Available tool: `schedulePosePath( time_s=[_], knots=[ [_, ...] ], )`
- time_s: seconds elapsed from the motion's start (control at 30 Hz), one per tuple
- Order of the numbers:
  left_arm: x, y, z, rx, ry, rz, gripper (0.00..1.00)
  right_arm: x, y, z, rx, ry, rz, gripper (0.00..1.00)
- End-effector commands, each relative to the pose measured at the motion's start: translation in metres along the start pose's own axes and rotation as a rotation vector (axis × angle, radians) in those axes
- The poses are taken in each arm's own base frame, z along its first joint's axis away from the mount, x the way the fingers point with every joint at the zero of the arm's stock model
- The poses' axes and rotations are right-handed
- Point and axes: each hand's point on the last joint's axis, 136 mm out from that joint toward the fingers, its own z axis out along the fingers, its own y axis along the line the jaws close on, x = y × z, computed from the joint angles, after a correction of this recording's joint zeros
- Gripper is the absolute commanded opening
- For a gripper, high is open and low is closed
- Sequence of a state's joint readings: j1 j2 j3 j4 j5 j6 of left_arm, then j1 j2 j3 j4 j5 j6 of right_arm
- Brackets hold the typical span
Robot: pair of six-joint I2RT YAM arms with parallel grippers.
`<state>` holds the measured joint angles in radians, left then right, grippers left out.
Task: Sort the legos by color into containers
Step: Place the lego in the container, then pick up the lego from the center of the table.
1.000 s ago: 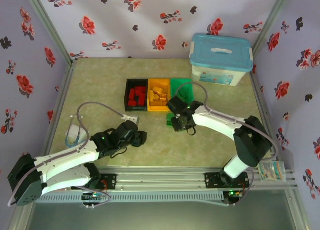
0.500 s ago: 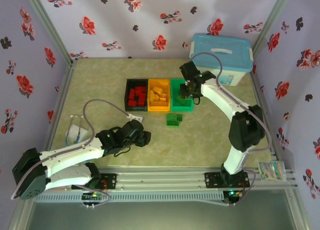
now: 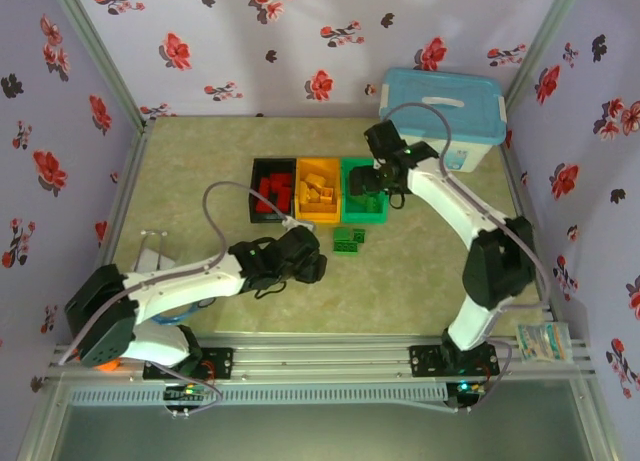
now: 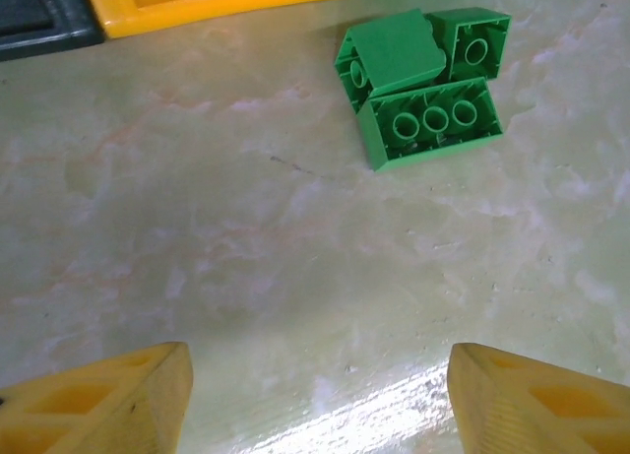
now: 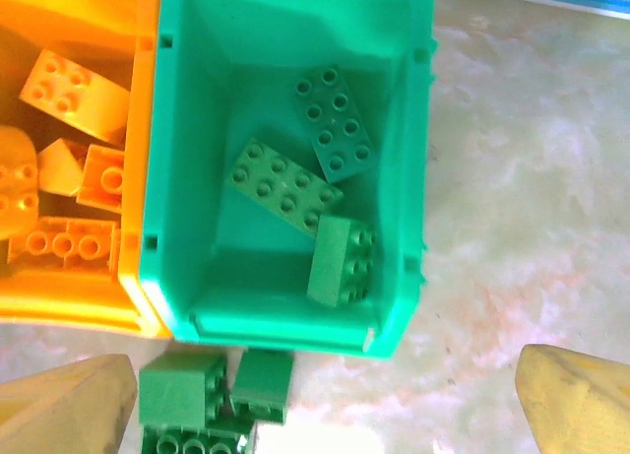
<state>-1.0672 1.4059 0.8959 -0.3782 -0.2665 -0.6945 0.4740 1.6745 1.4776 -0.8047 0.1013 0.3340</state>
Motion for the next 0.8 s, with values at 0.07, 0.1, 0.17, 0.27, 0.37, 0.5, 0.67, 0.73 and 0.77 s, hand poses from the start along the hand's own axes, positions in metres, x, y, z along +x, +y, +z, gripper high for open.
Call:
schedulePosePath(
  time_s=[0.07,0.1,0.17,0.27,0.37,0.5,0.67,0.73,0.77],
  knots=[
    [-0.006,-0.012,0.017,-0.055,0.056,0.029,0.70,0.021,-0.014,-0.023,0.007,-0.062,0.052,0.99],
    [-0.007,-0.015,0.021,-0.059,0.066,0.032,0.70,0.025,-0.016,-0.026,0.006,-0.069,0.058,0.99],
    [-0.010,-0.021,0.029,-0.066,0.085,0.042,0.71,0.033,-0.020,-0.031,0.001,-0.081,0.073,0.99],
    [-0.011,-0.027,0.042,-0.086,0.116,0.053,0.73,0.040,-0.025,-0.040,-0.002,-0.106,0.089,0.99],
    [-0.012,-0.035,0.054,-0.096,0.151,0.067,0.74,0.045,-0.030,-0.047,-0.002,-0.127,0.103,0.99],
    [-0.013,-0.046,0.069,-0.096,0.191,0.077,0.76,0.049,-0.035,-0.054,-0.002,-0.150,0.118,0.99],
    [-0.017,-0.051,0.084,-0.123,0.215,0.082,0.76,0.056,-0.038,-0.055,-0.010,-0.161,0.135,0.99],
    [-0.019,-0.050,0.089,-0.134,0.223,0.078,0.76,0.060,-0.039,-0.054,-0.009,-0.156,0.138,0.99],
    [-0.019,-0.049,0.092,-0.141,0.228,0.077,0.76,0.062,-0.040,-0.053,-0.009,-0.155,0.138,0.99]
  ],
)
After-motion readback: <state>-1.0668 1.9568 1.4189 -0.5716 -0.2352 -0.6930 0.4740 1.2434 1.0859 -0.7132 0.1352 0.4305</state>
